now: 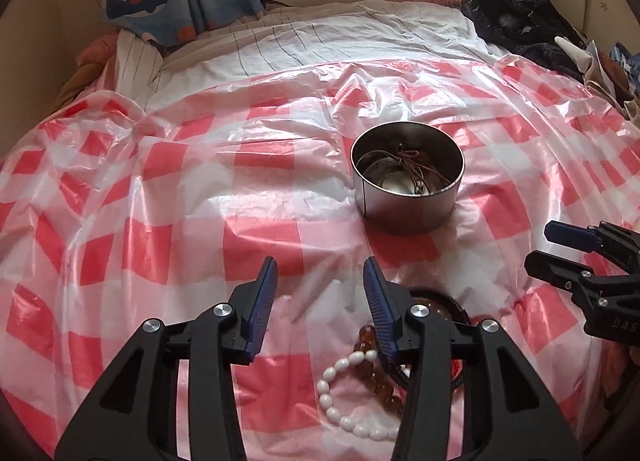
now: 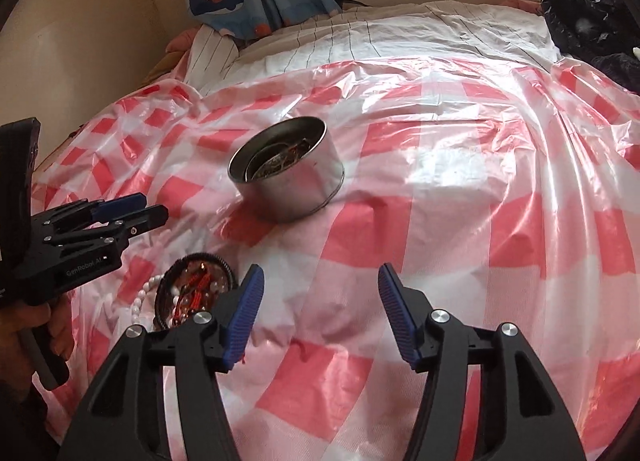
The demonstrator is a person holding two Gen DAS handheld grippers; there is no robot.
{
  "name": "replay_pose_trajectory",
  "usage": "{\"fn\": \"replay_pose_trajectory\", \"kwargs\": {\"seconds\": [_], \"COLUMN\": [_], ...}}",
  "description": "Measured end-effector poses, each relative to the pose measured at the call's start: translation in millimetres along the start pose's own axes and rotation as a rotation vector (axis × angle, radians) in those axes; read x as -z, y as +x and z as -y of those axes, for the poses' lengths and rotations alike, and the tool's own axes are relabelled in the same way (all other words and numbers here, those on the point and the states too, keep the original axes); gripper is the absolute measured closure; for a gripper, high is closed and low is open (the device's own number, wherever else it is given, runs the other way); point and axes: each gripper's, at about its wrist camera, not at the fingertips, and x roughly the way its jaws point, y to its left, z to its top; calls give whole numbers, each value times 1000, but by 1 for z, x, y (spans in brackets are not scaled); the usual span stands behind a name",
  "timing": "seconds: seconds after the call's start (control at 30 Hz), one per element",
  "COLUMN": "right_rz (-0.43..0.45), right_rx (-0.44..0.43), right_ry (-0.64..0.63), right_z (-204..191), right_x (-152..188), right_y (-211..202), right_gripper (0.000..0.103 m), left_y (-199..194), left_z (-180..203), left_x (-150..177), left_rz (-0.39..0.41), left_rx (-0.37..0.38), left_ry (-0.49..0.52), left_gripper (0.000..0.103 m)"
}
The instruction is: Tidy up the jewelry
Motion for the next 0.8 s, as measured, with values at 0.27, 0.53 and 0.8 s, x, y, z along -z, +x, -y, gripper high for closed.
{"fn": "replay_pose_trajectory", "kwargs": {"seconds": [0.27, 0.53, 0.8], "right_rz": [33, 13, 4], "right_rx": [85, 304, 285], "right_ry": [-2, 5, -150], "right_z": [-1, 29, 5], "right_x": [-22, -64, -74], "right_y": [4, 56, 86], "right_gripper": [35, 34, 41], "left_y": [-1, 70, 107], "left_z": [-7, -25, 6], "left_x": [-11, -52, -57], "left_rz": [43, 26, -31], "left_rx": [-16, -218, -158], "left_ry": [-38, -56, 86], "left_gripper": [44, 26, 36]}}
